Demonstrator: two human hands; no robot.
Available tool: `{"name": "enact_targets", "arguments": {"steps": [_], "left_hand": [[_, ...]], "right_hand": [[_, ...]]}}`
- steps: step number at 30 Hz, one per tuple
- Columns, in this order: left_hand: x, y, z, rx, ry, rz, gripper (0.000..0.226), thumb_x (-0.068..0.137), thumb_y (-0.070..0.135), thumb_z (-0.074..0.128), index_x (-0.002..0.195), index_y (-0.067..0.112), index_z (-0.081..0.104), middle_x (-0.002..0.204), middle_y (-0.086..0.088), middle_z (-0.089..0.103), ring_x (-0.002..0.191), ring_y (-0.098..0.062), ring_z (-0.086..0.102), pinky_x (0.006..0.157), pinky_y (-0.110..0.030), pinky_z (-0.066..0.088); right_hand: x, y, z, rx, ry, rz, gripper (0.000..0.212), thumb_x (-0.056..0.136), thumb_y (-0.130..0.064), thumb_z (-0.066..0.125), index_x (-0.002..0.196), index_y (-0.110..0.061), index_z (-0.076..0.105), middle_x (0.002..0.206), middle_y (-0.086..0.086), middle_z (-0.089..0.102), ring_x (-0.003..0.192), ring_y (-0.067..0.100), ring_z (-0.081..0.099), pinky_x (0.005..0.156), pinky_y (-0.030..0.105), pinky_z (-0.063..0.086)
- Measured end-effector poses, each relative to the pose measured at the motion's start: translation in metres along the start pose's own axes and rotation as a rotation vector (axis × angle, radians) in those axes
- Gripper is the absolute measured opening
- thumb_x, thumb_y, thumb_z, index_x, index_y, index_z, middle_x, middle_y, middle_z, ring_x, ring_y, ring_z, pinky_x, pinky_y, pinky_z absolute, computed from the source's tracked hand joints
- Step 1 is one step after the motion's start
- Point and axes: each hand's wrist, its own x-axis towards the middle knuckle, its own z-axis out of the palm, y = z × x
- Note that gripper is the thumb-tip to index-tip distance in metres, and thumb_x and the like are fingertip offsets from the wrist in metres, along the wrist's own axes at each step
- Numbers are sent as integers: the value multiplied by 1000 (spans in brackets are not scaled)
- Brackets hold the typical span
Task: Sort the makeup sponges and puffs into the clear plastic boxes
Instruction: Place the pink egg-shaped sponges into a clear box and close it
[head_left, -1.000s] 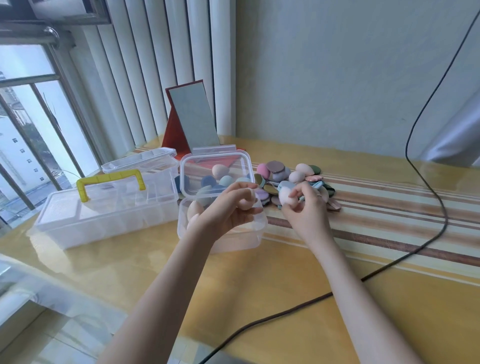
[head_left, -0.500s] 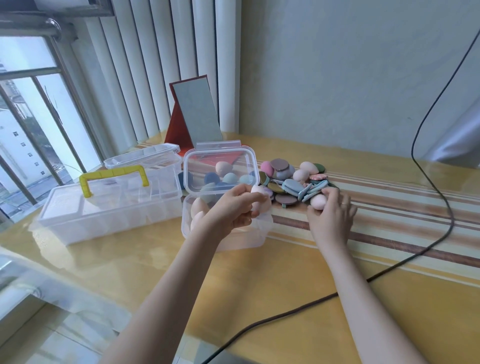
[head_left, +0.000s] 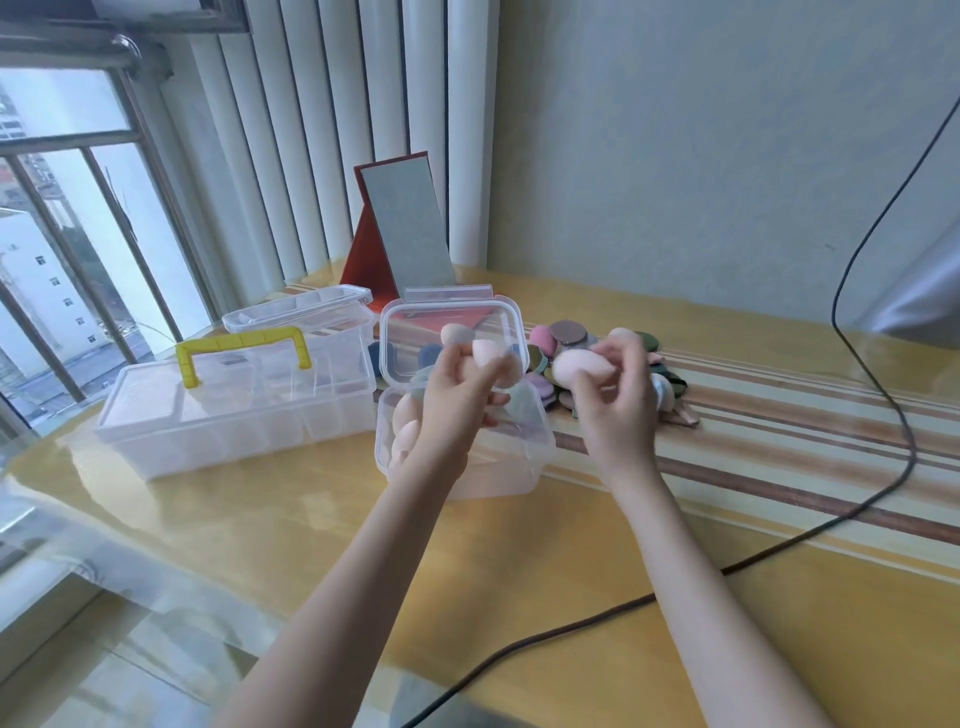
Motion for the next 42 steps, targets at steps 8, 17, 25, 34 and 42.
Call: {"name": "enact_targets", "arguments": {"steps": [8, 17, 25, 34, 42], "left_hand": [[8, 10, -56, -94, 200, 90, 12, 92, 26, 54, 99, 17, 51, 92, -4, 63, 73, -16, 64, 59, -24, 48], [0, 6, -64, -73, 251, 344, 10, 93, 18, 57, 85, 20, 52, 83, -5, 59, 75, -25, 58, 53, -16, 47], [12, 8, -73, 213, -189, 319, 33, 91, 30, 57, 102, 0, 49, 101, -22, 57, 85, -36, 65, 62, -35, 58], [16, -1, -81, 890, -138, 339, 32, 93, 42, 50, 115, 20, 45, 112, -3, 50, 92, -24, 52, 76, -36, 44], [18, -4, -81, 934, -143, 367, 32, 94, 43, 48, 117, 21, 43, 109, -2, 47, 89, -23, 52, 72, -31, 38]], "right_hand": [[4, -32, 44, -314, -730, 99, 11, 83, -19, 55, 93, -21, 59, 85, -1, 60, 71, 14, 53, 63, 27, 45], [-9, -22, 75, -505, -745, 41, 11, 83, -18, 61, 91, -19, 55, 90, -2, 62, 77, 17, 57, 63, 28, 44], [-6, -27, 89, -545, -714, 70, 15, 80, -8, 61, 94, -13, 63, 85, 1, 60, 84, 23, 59, 69, 28, 44], [-4, -17, 80, -165, -629, 271, 15, 87, -7, 59, 96, -19, 57, 81, 7, 70, 74, 25, 70, 68, 46, 60], [-1, -21, 76, 187, -681, 407, 37, 87, -14, 52, 115, -33, 66, 98, -1, 64, 85, 19, 60, 77, 37, 55]]}}
